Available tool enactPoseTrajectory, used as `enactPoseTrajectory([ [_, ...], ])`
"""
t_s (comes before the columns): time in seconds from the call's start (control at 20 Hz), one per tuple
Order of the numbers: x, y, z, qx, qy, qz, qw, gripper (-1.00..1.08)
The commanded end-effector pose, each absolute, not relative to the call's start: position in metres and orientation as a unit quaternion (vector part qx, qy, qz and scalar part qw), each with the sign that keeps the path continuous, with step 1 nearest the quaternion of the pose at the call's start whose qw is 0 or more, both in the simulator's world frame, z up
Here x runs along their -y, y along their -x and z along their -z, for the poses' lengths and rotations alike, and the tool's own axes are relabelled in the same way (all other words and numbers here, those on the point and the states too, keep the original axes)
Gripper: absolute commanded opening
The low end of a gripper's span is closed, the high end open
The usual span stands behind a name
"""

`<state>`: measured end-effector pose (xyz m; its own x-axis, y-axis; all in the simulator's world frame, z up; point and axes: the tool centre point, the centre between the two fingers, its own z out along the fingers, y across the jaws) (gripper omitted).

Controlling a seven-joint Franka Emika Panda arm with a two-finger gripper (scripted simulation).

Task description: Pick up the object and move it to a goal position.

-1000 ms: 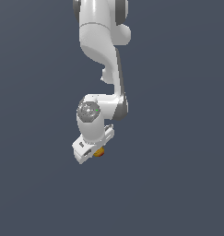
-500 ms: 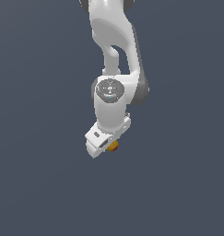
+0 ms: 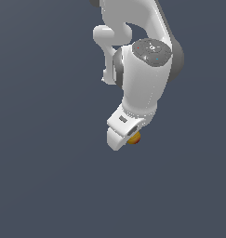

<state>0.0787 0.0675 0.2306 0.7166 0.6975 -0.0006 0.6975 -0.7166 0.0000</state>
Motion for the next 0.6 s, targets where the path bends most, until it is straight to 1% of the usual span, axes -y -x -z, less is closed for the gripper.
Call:
enactPoseTrajectory([
  [0.0,-0.082,-0.081,-0.250,-0.376,-0.927,0.000,0.000,-1.00],
  [0.25,-0.100,-0.084,-0.274,-0.376,-0.927,0.000,0.000,-1.00],
  [0.55,-0.109,-0.087,-0.285,-0.376,-0.927,0.000,0.000,-1.00],
])
